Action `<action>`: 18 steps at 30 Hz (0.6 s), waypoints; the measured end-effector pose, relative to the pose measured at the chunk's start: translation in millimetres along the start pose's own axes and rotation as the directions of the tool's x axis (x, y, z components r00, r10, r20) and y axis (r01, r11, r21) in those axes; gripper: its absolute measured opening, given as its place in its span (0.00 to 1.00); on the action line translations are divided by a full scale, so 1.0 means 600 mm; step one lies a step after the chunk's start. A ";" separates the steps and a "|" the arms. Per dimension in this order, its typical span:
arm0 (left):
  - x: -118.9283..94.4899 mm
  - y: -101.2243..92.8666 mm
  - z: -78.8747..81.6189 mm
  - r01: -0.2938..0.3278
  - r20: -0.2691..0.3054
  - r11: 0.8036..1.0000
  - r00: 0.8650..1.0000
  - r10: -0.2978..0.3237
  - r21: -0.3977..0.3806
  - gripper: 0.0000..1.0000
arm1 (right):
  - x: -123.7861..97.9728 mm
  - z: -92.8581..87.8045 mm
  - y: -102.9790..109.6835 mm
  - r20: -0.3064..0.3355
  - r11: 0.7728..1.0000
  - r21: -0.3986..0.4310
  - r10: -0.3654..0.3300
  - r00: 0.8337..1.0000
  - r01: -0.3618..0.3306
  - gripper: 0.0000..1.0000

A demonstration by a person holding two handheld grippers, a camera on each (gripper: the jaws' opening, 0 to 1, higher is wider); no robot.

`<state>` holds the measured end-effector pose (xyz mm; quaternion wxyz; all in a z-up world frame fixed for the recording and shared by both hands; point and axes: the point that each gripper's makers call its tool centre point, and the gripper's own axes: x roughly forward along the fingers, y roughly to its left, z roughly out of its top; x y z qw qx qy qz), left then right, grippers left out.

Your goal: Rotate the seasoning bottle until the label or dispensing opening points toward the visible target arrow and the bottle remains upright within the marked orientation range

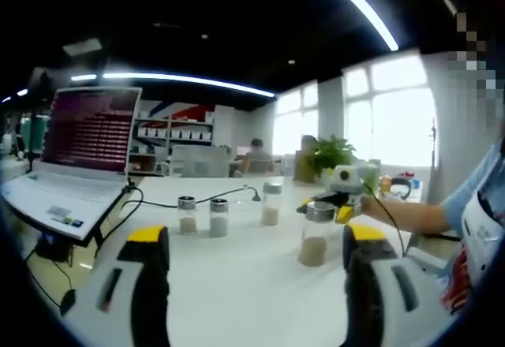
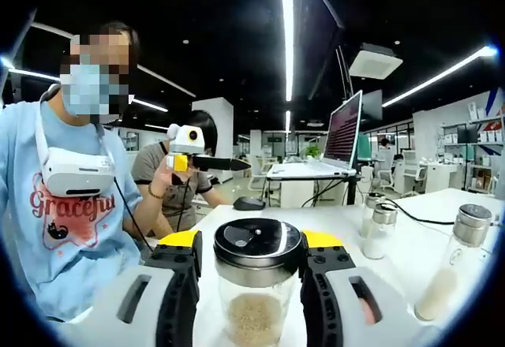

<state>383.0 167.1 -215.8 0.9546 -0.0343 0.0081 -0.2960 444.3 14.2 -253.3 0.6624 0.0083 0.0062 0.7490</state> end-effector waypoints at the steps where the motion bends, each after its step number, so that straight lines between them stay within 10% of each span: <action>1: -0.001 0.001 -0.001 -0.002 -0.002 1.000 1.000 0.002 0.000 0.97 | 0.000 0.003 -0.001 0.012 1.000 0.007 -0.003 1.000 0.003 0.45; 18: -0.019 0.002 0.013 -0.015 0.016 1.000 1.000 0.014 0.026 0.96 | 0.002 -0.003 -0.005 -0.008 0.999 -0.005 -0.031 0.999 0.031 0.41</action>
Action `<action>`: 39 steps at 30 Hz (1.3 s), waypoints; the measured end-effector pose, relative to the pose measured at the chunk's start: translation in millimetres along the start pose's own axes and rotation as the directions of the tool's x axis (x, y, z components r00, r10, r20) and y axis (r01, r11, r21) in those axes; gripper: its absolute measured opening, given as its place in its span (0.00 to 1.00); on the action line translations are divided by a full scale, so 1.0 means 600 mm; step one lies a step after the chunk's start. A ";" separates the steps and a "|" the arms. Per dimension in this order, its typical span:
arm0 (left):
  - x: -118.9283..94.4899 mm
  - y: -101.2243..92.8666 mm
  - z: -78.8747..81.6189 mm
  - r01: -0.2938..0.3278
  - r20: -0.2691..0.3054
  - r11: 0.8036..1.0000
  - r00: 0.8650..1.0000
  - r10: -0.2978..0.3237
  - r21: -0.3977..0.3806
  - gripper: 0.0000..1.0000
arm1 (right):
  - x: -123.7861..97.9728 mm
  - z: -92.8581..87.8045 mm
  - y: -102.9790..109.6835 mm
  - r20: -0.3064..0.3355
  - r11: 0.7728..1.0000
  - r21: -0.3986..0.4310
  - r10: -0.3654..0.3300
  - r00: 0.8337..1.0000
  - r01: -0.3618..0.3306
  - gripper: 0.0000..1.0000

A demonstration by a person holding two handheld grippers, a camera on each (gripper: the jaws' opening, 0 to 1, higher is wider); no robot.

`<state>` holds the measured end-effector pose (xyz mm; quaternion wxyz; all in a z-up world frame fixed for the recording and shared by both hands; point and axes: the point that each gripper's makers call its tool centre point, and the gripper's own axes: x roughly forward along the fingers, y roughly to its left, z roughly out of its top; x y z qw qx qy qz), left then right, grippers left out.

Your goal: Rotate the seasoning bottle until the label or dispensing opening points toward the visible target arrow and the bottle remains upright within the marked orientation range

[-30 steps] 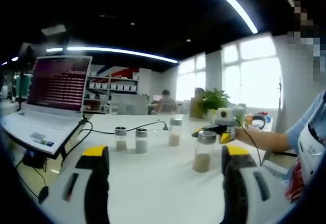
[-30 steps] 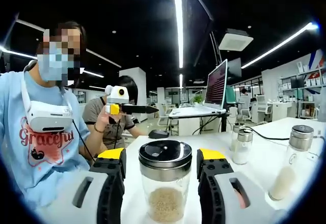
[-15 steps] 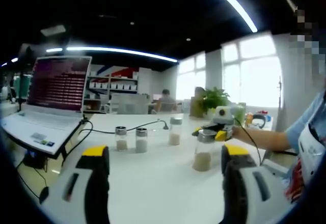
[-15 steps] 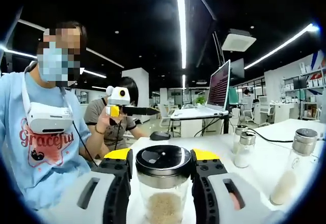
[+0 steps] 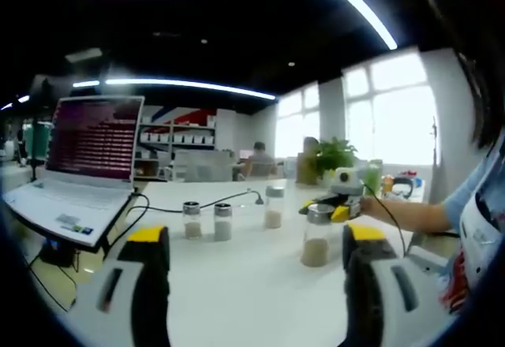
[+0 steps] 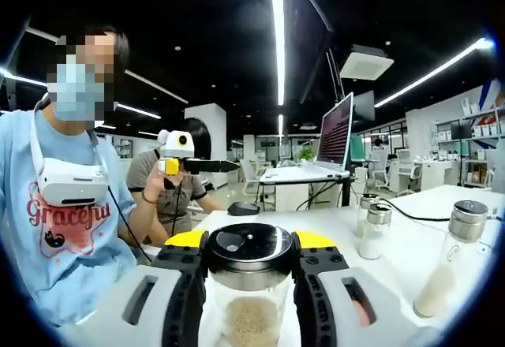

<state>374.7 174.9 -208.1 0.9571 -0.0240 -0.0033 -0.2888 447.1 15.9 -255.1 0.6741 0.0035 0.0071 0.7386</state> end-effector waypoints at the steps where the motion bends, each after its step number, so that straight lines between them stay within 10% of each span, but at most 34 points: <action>1: 0.000 0.000 0.000 0.001 -0.001 1.000 1.000 -0.001 0.000 0.96 | 0.001 0.000 0.001 -0.001 1.000 0.000 -0.002 1.000 0.002 0.41; 39: -0.013 0.010 0.009 -0.021 0.018 1.000 1.000 0.021 -0.010 0.96 | -0.001 -0.004 0.004 -0.092 0.976 -0.013 -0.216 0.972 0.215 0.41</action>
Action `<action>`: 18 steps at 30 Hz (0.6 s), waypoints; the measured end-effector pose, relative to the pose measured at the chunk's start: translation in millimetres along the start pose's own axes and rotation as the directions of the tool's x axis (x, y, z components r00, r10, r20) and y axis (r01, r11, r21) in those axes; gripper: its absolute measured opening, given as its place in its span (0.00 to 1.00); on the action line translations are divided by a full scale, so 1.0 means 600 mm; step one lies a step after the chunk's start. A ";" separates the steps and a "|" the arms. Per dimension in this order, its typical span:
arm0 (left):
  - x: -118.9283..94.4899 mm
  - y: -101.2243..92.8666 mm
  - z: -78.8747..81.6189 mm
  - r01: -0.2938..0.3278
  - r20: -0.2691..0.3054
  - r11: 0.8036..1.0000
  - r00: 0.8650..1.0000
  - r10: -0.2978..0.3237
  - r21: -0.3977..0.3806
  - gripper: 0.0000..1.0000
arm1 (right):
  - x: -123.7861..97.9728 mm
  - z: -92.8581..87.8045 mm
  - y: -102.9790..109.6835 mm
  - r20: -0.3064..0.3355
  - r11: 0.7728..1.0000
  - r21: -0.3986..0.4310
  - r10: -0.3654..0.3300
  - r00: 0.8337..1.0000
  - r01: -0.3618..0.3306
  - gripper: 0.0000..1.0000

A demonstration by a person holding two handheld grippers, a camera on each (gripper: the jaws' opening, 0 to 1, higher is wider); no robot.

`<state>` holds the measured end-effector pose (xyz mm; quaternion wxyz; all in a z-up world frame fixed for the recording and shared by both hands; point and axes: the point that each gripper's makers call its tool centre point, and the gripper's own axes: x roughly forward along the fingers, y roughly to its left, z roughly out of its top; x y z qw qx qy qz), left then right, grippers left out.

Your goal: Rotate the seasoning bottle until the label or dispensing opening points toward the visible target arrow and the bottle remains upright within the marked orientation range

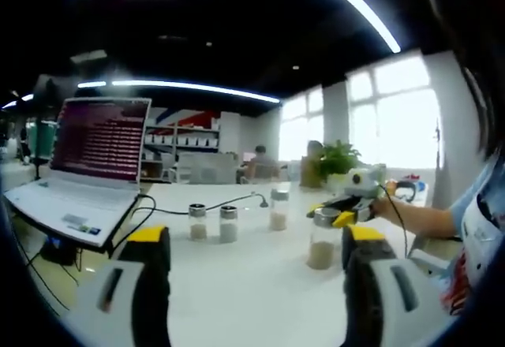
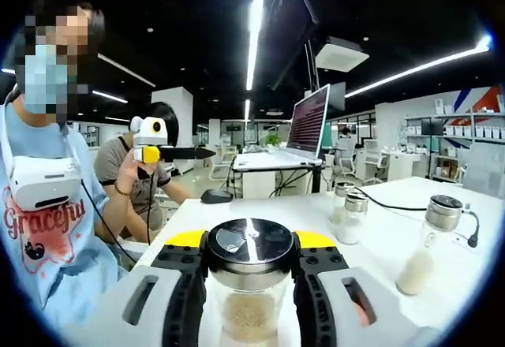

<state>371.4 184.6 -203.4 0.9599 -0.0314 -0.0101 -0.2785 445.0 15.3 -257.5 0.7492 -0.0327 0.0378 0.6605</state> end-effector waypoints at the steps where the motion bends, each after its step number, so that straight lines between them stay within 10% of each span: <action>1: 0.002 -0.001 -0.003 0.001 -0.007 1.000 1.000 -0.001 0.001 0.96 | 0.000 0.000 -0.001 -0.002 1.000 0.001 -0.006 1.000 0.006 0.41; 18: 0.001 0.004 -0.003 -0.006 -0.006 1.000 1.000 0.006 -0.009 0.95 | -0.002 -0.009 -0.003 -0.030 0.995 -0.003 -0.102 0.994 0.102 0.41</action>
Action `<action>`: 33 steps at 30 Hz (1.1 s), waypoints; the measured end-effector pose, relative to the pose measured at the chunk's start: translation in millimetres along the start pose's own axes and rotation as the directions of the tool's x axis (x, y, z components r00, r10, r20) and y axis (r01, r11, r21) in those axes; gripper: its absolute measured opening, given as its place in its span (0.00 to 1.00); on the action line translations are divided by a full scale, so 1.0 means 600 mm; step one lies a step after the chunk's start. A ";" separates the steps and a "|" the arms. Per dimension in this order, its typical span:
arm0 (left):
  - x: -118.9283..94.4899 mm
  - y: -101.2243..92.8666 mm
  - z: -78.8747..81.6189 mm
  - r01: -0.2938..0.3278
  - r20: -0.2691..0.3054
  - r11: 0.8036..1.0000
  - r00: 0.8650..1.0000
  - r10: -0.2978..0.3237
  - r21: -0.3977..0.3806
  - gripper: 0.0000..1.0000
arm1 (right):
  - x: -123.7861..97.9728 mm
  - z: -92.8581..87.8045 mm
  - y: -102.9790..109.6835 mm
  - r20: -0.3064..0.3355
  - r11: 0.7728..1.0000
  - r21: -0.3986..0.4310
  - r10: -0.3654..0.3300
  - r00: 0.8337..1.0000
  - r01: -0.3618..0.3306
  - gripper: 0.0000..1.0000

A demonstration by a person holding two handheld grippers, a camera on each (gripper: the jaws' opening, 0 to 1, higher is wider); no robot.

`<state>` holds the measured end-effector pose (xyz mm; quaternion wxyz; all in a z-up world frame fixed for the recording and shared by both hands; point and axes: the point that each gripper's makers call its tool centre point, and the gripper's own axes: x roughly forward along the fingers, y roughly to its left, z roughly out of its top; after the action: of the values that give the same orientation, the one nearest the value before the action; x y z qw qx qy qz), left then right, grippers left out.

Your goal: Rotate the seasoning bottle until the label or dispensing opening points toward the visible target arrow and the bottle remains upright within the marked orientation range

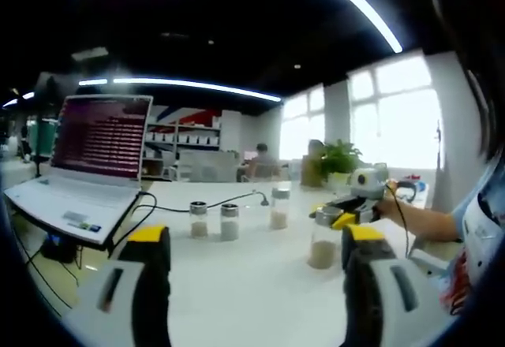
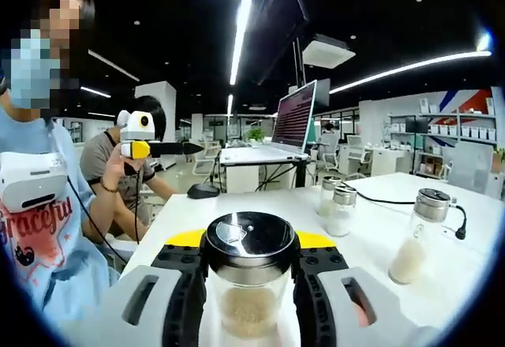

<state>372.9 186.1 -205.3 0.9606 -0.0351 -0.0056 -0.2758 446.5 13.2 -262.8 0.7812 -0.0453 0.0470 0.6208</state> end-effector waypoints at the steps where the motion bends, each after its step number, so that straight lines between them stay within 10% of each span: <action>1: -0.001 0.001 0.001 0.000 0.000 1.000 1.000 0.000 0.000 0.95 | 0.000 0.000 0.000 0.003 1.000 -0.001 -0.007 1.000 0.007 0.41; 33: 0.007 -0.008 -0.006 0.007 -0.019 1.000 1.000 -0.006 0.021 0.94 | -0.002 0.002 -0.009 0.060 0.978 0.010 -0.208 0.976 0.208 0.41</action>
<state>373.9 179.5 -208.4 0.9600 -0.0223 0.0005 -0.2792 451.5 10.8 -261.7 0.8431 -0.0298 0.0191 0.5366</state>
